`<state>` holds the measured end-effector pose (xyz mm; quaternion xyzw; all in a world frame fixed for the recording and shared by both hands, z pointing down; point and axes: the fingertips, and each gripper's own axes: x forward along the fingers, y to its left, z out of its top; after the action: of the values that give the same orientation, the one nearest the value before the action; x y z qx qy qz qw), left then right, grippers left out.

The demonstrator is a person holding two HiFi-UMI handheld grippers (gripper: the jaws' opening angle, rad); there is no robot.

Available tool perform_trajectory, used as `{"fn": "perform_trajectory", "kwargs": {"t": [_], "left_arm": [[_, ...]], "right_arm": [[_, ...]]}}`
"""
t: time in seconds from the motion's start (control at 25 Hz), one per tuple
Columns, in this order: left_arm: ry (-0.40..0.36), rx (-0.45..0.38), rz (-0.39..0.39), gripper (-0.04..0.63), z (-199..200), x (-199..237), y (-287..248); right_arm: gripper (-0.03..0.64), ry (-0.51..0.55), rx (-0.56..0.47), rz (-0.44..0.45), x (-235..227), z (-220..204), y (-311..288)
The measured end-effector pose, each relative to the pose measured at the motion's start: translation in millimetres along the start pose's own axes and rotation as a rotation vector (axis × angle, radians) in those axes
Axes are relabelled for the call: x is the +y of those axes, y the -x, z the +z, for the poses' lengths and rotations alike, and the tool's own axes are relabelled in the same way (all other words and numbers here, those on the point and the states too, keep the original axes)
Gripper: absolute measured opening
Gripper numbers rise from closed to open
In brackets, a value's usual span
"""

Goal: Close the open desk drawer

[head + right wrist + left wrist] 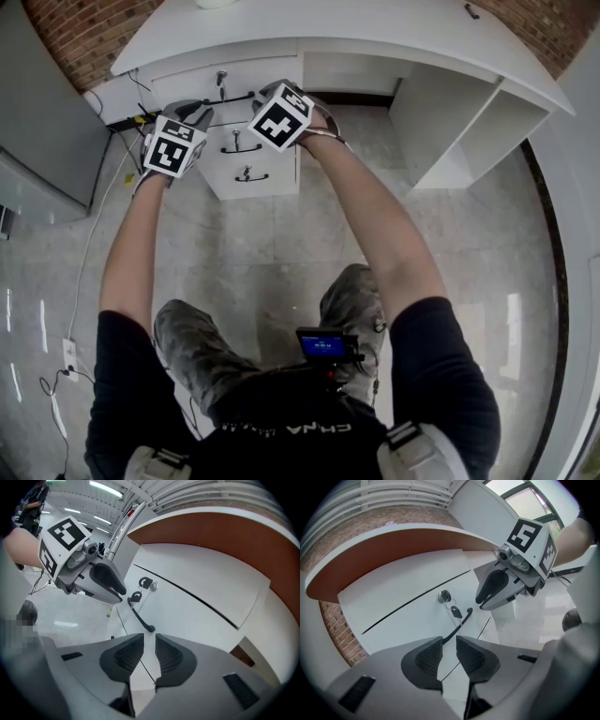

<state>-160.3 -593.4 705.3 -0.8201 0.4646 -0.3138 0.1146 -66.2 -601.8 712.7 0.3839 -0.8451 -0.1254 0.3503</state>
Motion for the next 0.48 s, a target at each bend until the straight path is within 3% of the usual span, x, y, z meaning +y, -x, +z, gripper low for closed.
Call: {"fn": "perform_trajectory", "kwargs": {"t": [0.2, 0.48], "left_arm": [[0.002, -0.078, -0.004, 0.030, 14, -22, 31], [0.061, -0.209, -0.088, 0.012, 33, -82, 78]], "right_arm": [[0.066, -0.026, -0.046, 0.003, 17, -7, 31], [0.025, -0.179, -0.171, 0.074, 64, 1, 82]]}}
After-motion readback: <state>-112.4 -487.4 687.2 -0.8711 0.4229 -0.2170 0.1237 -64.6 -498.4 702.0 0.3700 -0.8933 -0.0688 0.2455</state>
